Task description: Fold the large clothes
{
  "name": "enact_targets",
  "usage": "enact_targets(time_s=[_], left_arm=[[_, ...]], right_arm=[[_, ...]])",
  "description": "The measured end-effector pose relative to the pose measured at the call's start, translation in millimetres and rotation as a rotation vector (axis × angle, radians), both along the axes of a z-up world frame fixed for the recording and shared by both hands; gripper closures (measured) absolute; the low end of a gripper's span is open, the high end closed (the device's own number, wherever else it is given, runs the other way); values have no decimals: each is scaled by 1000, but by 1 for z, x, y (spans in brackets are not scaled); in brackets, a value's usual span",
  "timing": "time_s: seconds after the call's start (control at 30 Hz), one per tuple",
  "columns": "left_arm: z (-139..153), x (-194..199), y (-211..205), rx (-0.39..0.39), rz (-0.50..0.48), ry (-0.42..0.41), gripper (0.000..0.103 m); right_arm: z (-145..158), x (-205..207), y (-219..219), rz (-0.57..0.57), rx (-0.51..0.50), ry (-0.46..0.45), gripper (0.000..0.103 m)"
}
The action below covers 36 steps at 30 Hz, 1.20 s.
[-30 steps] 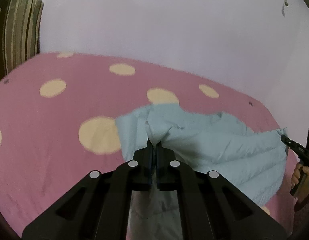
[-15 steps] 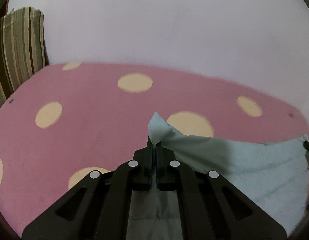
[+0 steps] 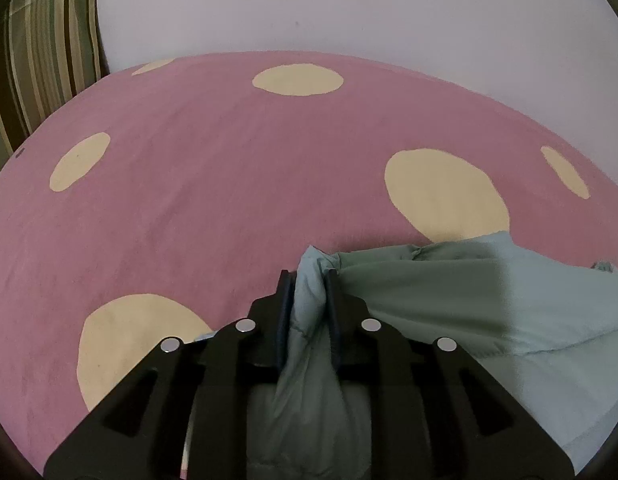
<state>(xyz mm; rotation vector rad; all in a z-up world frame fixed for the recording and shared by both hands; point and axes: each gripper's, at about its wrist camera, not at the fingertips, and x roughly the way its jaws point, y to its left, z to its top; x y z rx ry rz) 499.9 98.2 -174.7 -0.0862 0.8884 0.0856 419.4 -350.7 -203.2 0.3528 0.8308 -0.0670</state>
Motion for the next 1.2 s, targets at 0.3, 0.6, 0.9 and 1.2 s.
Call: enact_targets(time_s=[0.3,0.6,0.9,1.2], left_arm=[[62,-51,7,-98,20,-109,51],[42,-71,-93,-53,-192,-91,39],[-11,-60,-102,1,-154,-44,37],[32,-84,-85,-34,-152,-118,37]], right_arm=[[59,-28,29,-21,-23,-60,65],[46,-10,145,180,-107,-31,65],[-4,0,161,174,-177,8,63],[35,-29,165,172,-158,-70,63]])
